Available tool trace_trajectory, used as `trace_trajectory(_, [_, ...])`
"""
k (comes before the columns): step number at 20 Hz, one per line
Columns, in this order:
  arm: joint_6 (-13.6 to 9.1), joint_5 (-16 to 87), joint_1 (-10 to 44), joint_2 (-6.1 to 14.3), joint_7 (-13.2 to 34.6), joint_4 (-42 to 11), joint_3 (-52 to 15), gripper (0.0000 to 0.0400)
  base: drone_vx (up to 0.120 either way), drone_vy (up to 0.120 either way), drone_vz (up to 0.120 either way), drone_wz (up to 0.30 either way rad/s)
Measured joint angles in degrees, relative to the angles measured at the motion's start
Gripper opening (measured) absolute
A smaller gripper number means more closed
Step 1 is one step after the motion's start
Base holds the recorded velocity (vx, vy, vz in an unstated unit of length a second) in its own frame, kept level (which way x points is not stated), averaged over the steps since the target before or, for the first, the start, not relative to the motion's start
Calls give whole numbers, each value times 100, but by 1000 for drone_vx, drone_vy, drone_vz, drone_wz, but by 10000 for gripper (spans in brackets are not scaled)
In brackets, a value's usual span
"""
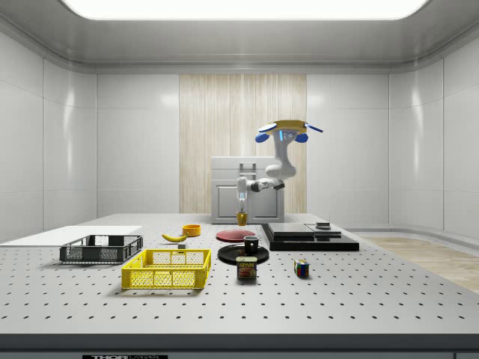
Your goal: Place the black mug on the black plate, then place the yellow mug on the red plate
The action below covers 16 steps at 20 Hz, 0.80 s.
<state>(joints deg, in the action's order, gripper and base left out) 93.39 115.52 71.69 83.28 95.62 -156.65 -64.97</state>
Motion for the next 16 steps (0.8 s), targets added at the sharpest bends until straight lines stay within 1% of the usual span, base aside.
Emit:
trace_trajectory(10, [254,480,112,-66,-24,270,513,110,0,0,0,0])
trace_trajectory(12, [277,539,158,-108,-34,351,568,110,0,0,0,0])
trace_trajectory(16, [256,549,325,-247,-63,577,539,110,0,0,0,0])
